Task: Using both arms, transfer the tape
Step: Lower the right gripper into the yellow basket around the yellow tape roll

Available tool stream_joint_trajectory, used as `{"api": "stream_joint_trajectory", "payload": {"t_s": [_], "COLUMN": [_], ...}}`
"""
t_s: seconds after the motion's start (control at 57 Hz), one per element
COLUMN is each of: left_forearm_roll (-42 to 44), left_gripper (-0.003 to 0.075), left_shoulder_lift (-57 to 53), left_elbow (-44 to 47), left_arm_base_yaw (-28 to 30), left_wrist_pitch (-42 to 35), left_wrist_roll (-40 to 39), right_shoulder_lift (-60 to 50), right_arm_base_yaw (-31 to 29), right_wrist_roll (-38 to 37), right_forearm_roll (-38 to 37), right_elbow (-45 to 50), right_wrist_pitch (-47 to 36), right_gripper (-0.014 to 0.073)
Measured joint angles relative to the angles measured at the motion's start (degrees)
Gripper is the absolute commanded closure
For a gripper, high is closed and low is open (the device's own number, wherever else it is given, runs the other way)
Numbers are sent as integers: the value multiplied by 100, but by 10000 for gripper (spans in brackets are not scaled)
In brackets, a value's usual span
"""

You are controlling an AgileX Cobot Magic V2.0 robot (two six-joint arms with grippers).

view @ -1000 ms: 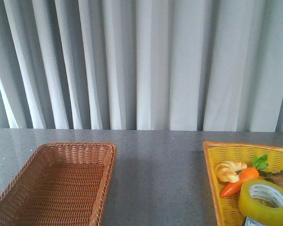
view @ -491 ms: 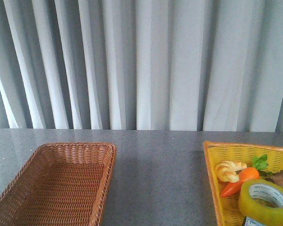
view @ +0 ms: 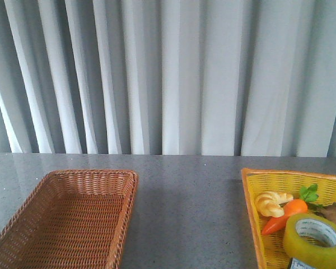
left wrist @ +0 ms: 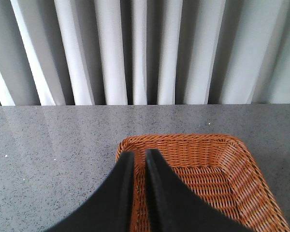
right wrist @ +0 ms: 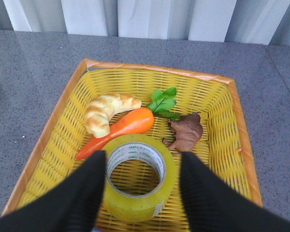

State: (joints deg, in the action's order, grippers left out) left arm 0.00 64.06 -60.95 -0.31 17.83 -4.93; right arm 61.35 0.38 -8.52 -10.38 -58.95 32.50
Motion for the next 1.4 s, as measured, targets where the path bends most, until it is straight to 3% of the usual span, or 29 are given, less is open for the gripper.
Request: {"api": "stream_joint_trajectory", "payload": {"t_s": [0.14,0.263,0.368,0.737,1.088,1.404], "left_forearm_roll": [-160,-541,-776,-853,-843,-843], "left_gripper": [374,211,135,129,129,129], "left_shoulder_lift": [0,0,26,124,229,229], "left_elbow": [0,0,-6,-6,-6,-6], "left_arm_base_yaw": [0,0,0,0,0,0], "left_wrist_pitch": [0,5,10,473,1347,1381], "left_wrist_roll": [0,0,0,0,287,316], "right_shoulder_lift": [0,0,0,275,2534,3868], "right_arm_base_yaw": [0,0,0,0,0,0], "right_wrist_roll": [0,0,0,-189,-368,-135], "right_forearm_roll": [136,190,155,-110,-401,-291], "right_elbow": [0,0,0,-196,-2485,-2666], "right_wrist_pitch": [56,168,215,292,2114,2558], "right_gripper": [-69,-60,-36,61,67,67]}}
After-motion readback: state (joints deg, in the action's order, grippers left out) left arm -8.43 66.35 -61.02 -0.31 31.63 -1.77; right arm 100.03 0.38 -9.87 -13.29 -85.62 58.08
